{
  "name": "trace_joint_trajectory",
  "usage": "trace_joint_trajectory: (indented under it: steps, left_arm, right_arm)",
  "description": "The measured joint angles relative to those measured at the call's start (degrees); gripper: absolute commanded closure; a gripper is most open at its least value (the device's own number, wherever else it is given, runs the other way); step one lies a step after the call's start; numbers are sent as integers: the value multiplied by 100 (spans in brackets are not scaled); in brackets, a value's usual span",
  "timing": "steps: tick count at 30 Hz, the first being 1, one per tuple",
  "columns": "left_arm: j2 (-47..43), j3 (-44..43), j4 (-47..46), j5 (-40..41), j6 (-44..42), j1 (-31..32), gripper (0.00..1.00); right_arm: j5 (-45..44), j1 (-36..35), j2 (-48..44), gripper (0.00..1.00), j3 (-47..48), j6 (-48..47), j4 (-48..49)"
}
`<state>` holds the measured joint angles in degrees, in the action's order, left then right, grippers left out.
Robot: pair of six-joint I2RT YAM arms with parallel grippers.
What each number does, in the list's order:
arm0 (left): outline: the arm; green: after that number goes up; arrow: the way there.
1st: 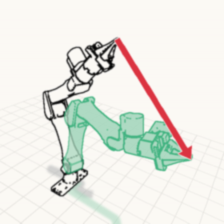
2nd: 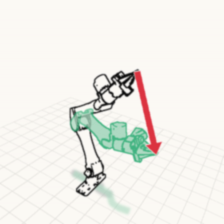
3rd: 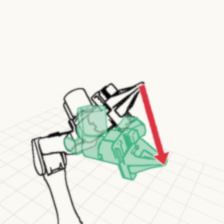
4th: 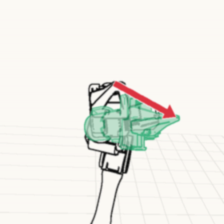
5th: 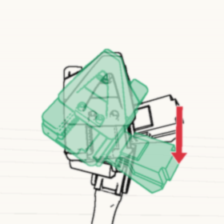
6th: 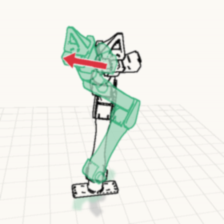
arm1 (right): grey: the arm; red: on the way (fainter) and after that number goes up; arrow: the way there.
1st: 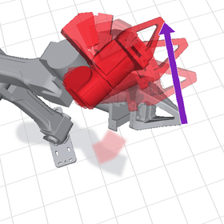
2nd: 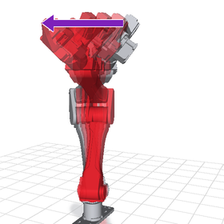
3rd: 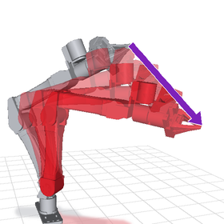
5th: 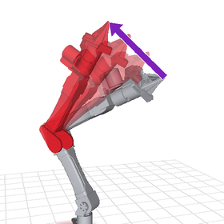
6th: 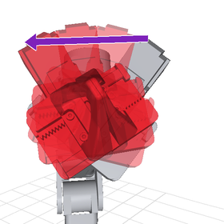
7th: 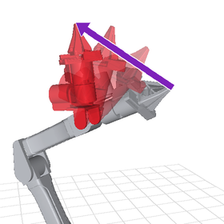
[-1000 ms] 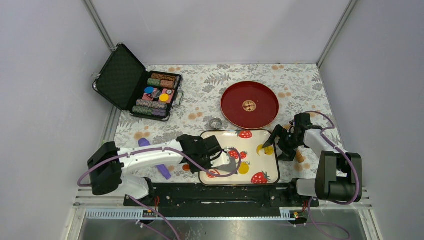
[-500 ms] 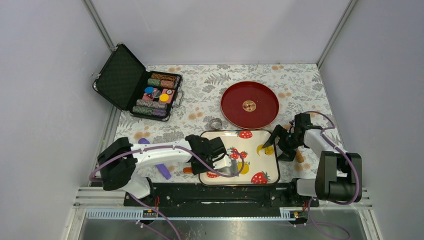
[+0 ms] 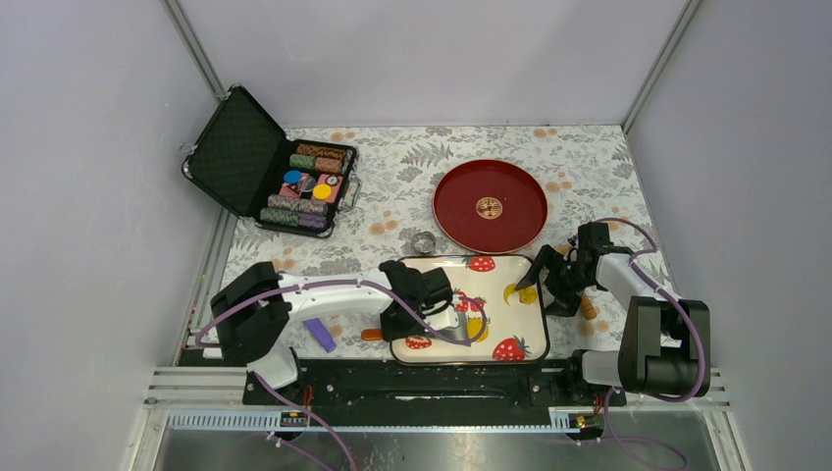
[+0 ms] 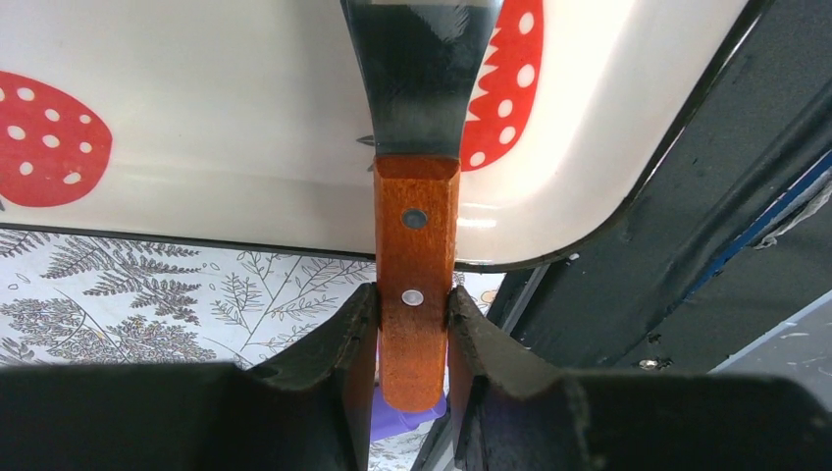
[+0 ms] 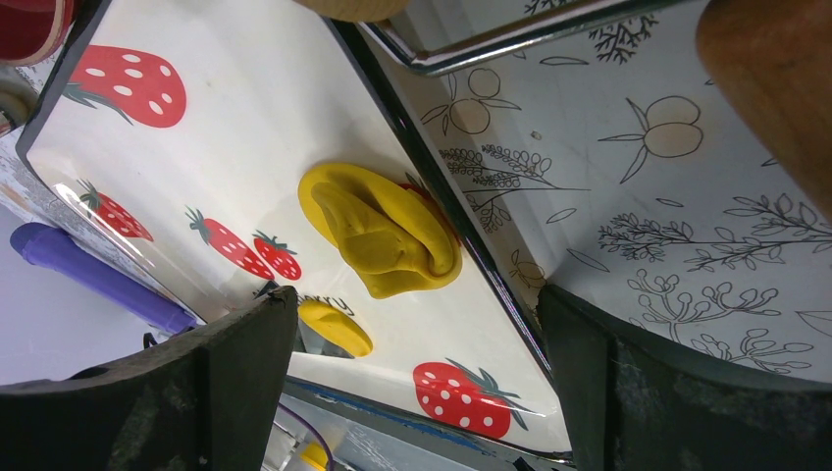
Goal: Roll out the dumpling wrappers from the dough
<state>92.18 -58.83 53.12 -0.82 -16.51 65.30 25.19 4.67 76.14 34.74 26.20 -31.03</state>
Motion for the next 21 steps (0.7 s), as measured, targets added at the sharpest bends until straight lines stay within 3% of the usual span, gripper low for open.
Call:
trace_joint_trajectory:
  steps: [21]
  left_arm:
    - [396, -350, 275, 186, 26, 76, 100]
  right_arm:
    - [0, 0, 0, 0, 0, 0, 2]
